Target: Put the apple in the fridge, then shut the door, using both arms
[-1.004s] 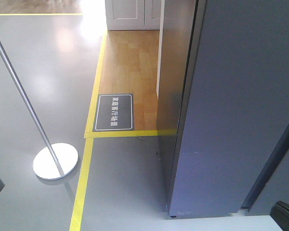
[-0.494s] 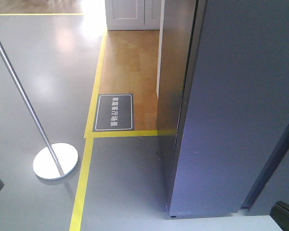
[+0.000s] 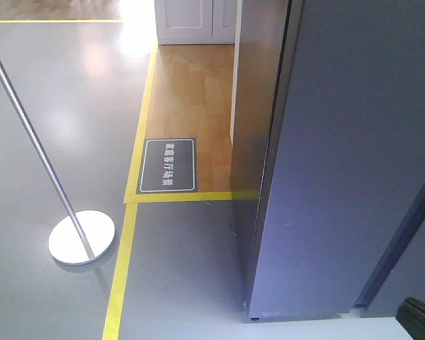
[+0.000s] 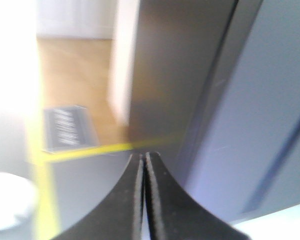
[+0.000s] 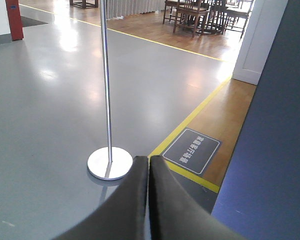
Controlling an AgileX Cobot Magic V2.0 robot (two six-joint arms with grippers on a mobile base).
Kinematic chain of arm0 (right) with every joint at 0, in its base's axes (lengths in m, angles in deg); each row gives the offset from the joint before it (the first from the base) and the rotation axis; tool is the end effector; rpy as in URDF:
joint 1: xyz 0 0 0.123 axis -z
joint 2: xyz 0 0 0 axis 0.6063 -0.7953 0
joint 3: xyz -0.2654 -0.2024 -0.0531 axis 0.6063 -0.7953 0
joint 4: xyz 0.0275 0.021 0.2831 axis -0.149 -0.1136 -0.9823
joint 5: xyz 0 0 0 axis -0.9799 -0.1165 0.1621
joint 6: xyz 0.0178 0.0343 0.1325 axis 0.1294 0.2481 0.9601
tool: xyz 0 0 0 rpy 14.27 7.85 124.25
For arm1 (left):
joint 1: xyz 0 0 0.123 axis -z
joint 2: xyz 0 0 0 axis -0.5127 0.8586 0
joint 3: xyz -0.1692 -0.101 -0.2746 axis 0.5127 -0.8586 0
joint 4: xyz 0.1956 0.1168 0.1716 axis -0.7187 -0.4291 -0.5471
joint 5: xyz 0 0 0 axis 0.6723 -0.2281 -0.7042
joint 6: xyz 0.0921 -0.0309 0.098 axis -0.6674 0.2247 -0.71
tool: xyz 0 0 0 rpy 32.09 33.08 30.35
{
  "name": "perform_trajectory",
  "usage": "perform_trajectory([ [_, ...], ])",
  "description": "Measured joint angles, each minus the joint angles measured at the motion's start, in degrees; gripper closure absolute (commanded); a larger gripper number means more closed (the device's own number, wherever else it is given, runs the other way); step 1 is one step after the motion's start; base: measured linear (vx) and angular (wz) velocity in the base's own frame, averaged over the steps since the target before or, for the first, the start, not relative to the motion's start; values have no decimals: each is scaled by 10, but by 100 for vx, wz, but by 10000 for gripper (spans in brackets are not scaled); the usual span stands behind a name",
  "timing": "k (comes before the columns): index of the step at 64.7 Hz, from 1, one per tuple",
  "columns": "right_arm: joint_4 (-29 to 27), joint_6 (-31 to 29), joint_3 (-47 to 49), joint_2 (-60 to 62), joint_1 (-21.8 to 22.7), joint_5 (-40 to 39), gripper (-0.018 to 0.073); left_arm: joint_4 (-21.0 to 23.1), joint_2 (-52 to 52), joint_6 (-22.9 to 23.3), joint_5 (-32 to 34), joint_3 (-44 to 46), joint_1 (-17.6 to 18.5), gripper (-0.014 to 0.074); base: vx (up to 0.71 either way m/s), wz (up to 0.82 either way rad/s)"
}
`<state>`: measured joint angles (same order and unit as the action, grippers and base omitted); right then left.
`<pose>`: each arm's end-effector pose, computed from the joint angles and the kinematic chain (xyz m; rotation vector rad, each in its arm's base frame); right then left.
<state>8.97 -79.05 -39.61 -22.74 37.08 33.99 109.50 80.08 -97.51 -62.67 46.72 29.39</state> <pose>0.0533 0.0718 0.2780 -0.5565 1.6824 0.3496 0.1080 -0.0402 0.2541 0.1510 1.8222 -0.3091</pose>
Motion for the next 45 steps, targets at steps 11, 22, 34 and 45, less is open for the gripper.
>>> perform_trajectory([
  [11,0,0,0,0,0,0,562,-74,0,-27,32,0,0,603,0,0],
  [22,0,0,0,0,0,0,562,-84,-53,-30,93,-41,0,603,0,0],
  [34,0,0,0,0,0,0,562,-84,-171,-20,150,-123,-5,603,0,0],
  [45,0,0,0,0,0,1,562,-112,-198,3,164,-153,-21,603,0,0],
])
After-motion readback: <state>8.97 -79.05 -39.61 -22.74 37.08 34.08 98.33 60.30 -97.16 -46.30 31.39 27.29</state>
